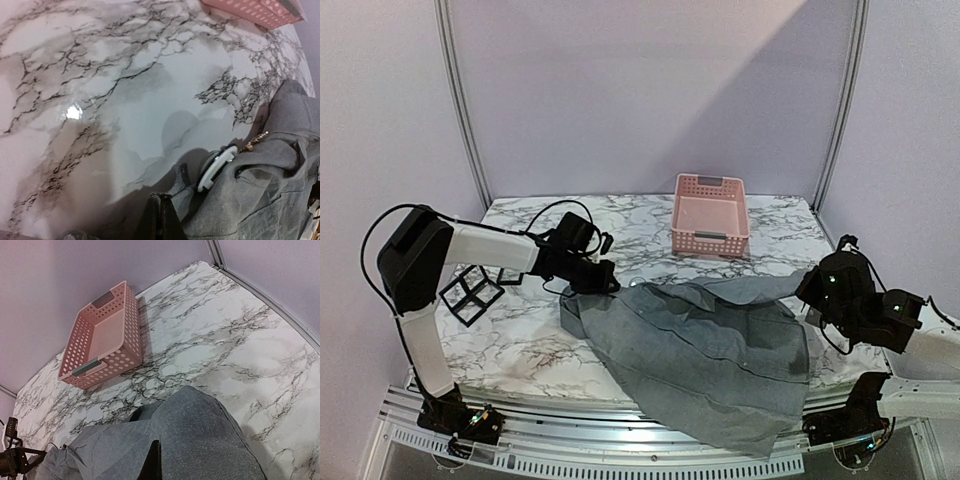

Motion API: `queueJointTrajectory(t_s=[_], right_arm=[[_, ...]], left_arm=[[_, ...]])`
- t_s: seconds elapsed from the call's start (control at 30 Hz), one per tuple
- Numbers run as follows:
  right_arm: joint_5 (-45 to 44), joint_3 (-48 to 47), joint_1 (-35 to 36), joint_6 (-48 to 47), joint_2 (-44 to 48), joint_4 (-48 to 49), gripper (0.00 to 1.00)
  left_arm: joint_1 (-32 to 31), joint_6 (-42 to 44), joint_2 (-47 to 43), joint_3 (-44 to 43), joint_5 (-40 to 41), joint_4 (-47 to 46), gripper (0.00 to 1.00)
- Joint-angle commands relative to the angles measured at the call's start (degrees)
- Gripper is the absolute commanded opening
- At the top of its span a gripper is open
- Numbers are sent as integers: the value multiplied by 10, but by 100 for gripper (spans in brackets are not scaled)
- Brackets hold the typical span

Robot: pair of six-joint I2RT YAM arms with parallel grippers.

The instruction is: Remove the brooch from the garment

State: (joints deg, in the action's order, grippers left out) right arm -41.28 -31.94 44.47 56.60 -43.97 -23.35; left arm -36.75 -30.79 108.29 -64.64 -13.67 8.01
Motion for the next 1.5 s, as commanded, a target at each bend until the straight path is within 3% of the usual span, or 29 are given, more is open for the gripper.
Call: queueJointTrajectory(t_s=[0.0, 0.3, 0.5, 0.6, 0.73, 0.93, 1.1, 1.3, 1.47], right_arm=[[1, -4, 1, -60, -17, 104, 0], [-32, -143, 0, -269, -46, 269, 0], [-13, -168, 1, -396, 26, 361, 0], [14, -168, 1, -463, 61, 401, 0], [44, -179, 0, -507, 73, 414, 0], [12, -160, 1, -491, 51, 415, 0], [-107, -112, -6, -446, -15, 403, 0], [-8, -80, -133, -250, -111, 289, 0], [2, -63, -152, -158, -151, 236, 0]], left_arm=[[-5, 20, -58, 12, 20, -17, 0], [16, 117, -263, 34, 123, -89, 0], [16, 177, -492, 120, 155, -170, 0], [16, 198, -579, 136, 142, -154, 0], [15, 202, -616, 95, 111, -85, 0], [15, 163, -563, 76, 103, -40, 0], [18, 136, -406, 96, 169, -98, 0], [35, 129, -185, 16, 172, -152, 0], [37, 148, -61, -82, 114, -134, 0]])
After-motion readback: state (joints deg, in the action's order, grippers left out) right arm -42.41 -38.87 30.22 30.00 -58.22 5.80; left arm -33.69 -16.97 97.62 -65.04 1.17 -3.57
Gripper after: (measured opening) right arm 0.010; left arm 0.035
